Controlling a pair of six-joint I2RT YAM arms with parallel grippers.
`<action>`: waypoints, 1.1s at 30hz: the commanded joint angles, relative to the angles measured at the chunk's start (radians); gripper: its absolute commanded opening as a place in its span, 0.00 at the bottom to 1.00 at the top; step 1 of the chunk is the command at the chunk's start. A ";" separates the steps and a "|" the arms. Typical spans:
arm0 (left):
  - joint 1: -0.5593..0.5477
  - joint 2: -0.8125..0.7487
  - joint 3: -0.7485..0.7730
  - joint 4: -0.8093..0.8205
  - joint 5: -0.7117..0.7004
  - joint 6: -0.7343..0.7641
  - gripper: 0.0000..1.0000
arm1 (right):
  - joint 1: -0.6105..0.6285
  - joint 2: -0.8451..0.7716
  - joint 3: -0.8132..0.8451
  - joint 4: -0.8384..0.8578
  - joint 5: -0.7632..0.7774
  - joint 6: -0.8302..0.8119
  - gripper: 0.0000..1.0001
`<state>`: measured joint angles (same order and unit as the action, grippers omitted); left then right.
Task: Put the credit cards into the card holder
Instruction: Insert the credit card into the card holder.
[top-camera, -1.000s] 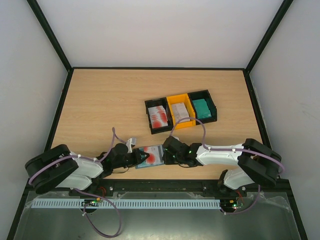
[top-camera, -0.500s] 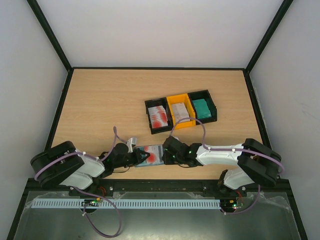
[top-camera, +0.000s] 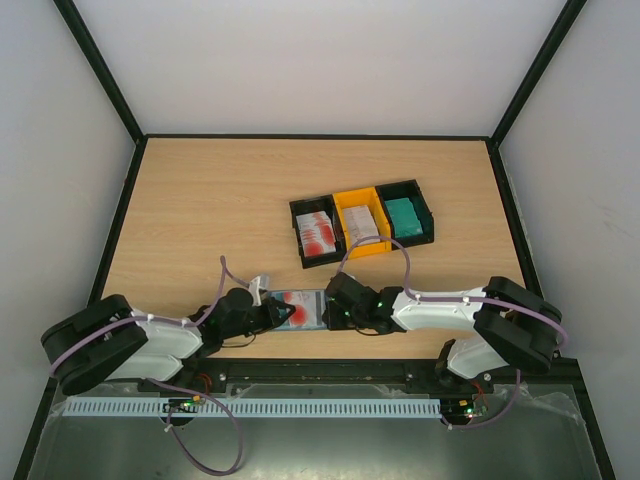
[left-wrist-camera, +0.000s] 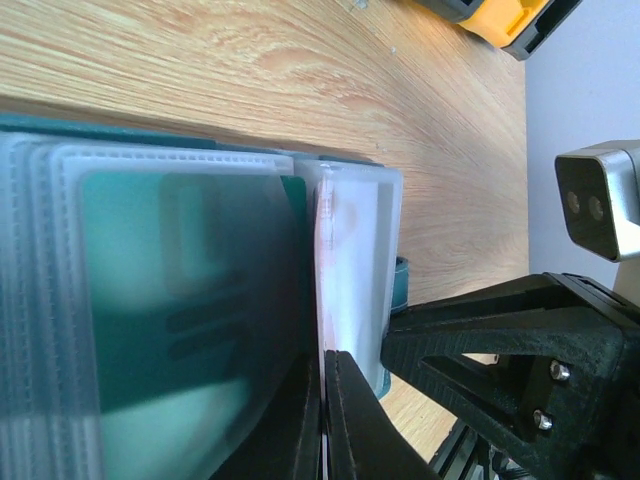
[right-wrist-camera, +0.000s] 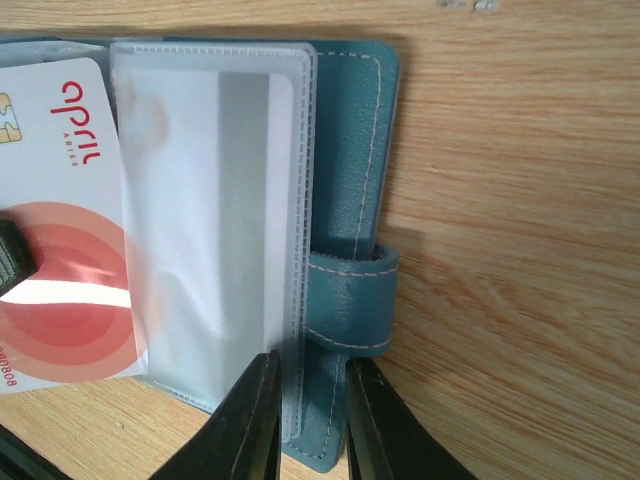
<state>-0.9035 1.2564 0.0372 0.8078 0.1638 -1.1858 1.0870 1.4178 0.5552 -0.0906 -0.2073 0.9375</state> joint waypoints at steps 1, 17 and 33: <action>-0.003 0.001 -0.022 -0.021 -0.024 0.009 0.02 | 0.008 0.030 -0.017 -0.024 -0.018 -0.016 0.17; -0.004 0.243 0.051 0.169 0.138 0.024 0.11 | 0.008 0.054 0.000 -0.005 -0.028 -0.016 0.17; -0.003 0.019 0.193 -0.374 0.133 0.019 0.70 | 0.008 0.042 -0.019 -0.001 -0.012 0.004 0.17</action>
<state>-0.8989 1.3296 0.1646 0.7078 0.2810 -1.1603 1.0870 1.4322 0.5617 -0.0734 -0.2153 0.9287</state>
